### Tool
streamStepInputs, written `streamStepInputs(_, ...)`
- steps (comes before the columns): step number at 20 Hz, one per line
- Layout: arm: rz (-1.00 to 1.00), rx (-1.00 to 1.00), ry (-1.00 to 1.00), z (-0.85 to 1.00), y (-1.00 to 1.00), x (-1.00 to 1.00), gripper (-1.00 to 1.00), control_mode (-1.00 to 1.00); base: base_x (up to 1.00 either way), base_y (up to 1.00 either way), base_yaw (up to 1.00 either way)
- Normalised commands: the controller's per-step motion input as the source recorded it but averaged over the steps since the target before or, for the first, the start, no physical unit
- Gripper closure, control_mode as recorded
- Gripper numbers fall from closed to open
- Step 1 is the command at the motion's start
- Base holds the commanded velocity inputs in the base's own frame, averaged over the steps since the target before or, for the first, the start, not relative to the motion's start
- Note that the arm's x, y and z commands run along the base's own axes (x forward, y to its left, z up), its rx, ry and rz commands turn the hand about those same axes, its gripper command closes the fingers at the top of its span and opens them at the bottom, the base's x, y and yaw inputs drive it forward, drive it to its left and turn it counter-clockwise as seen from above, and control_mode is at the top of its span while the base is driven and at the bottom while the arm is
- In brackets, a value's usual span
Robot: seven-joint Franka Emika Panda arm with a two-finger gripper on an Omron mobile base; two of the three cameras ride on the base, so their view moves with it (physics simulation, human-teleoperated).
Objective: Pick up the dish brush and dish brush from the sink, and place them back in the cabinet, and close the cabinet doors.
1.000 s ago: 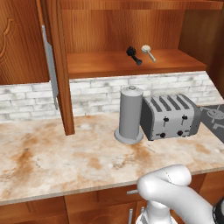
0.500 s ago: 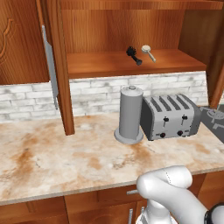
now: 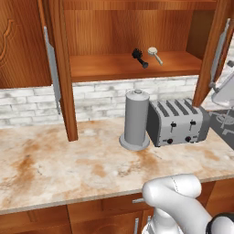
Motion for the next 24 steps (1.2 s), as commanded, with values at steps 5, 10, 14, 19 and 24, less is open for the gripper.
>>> streamStepInputs(5, 0.0, 0.0, 0.0, -0.01, 0.29, 0.7, -1.0, -1.0, 0.0, 0.0, 0.0)
streamStepInputs(10, 0.0, 0.0, 0.01, 0.0, 0.35, 0.64, -1.0, -1.0, 0.0, 0.0, 0.0)
streamStepInputs(14, -0.06, 0.0, 0.1, 0.0, 0.33, 0.42, -1.0, -1.0, 0.0, 0.0, 0.0)
streamStepInputs(19, -0.16, -0.04, 0.14, 0.0, 0.31, 0.39, -1.0, -1.0, 0.0, 0.0, 0.0)
streamStepInputs(24, -0.2, -0.07, 0.11, 0.0, 0.46, 0.53, -1.0, -1.0, 0.0, 0.0, 0.0)
